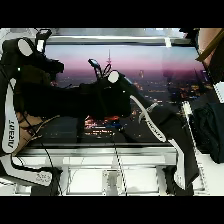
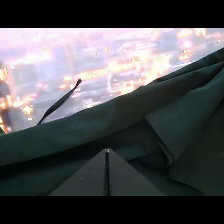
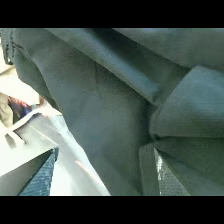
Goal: Fold the clothes and pants, and hang the long-sleeved shirts on hangers.
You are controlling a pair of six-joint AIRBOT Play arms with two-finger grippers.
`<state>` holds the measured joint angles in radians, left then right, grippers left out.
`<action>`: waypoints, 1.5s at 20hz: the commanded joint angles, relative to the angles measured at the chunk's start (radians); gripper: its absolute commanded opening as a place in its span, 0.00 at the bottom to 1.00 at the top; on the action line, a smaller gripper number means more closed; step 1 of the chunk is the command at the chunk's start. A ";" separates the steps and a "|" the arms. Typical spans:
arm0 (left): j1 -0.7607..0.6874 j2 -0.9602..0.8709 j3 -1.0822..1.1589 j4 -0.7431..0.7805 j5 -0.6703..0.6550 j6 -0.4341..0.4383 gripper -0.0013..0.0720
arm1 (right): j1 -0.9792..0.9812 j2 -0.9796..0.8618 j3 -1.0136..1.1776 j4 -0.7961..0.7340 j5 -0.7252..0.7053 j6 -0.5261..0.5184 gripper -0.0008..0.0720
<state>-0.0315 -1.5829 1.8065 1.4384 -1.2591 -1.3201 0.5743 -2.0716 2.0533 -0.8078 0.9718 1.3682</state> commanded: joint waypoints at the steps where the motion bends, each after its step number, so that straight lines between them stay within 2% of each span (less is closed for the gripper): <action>1: 0.002 0.001 0.000 -0.003 -0.030 0.000 0.04 | -0.101 0.071 0.004 -0.182 0.193 -0.015 0.89; 2: 0.002 0.001 0.000 -0.003 -0.036 0.000 0.04 | -0.151 0.089 0.003 -0.248 0.286 -0.015 0.82; 4: 0.002 0.001 0.000 -0.003 -0.037 0.000 0.04 | -0.270 0.108 -0.015 -0.356 0.473 -0.004 0.82; 6: 0.002 0.001 0.000 -0.003 -0.037 0.000 0.04 | -0.381 0.108 -0.071 -0.370 0.566 0.004 0.82; 8: 0.002 0.001 0.000 -0.003 -0.037 0.000 0.04 | -0.471 0.107 -0.166 -0.350 0.529 0.011 0.82; 10: 0.002 0.001 0.000 -0.004 -0.037 0.000 0.04 | -0.516 0.104 -0.254 -0.250 0.417 0.009 0.83; 12: 0.001 0.001 0.000 -0.004 -0.037 -0.001 0.04 | -0.527 0.088 -0.305 -0.162 0.311 -0.002 0.83; 14: 0.001 0.001 0.000 -0.004 -0.037 0.000 0.04 | -0.516 0.061 -0.307 -0.119 0.262 -0.028 0.83; 18: 0.001 0.001 0.000 -0.004 -0.037 -0.001 0.04 | -0.474 0.008 -0.307 -0.077 0.212 -0.030 0.83; 23: 0.001 0.001 0.000 -0.004 -0.037 0.000 0.04 | -0.406 -0.024 -0.306 0.059 0.215 -0.106 0.82; 24: 0.001 0.001 0.000 -0.004 -0.038 0.000 0.04 | -0.391 -0.024 -0.306 0.070 0.221 -0.106 0.67; 25: 0.001 0.001 0.000 -0.003 -0.043 0.000 0.04 | -0.380 -0.023 -0.305 0.082 0.246 -0.106 0.43; 26: 0.001 0.001 0.000 -0.003 -0.055 0.000 0.04 | -0.373 -0.021 -0.294 0.089 0.291 -0.106 0.08; 27: 0.002 0.001 0.000 -0.003 -0.074 0.000 0.04 | -0.372 -0.013 -0.285 0.091 0.336 -0.107 0.03; 30: 0.002 0.011 0.000 0.004 -0.143 0.000 0.04 | -0.403 0.058 -0.265 0.065 0.462 -0.105 0.02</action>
<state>-0.0303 -1.5795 1.8065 1.4364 -1.3437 -1.3205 0.1833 -2.0594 1.7721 -0.7490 1.3159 1.2678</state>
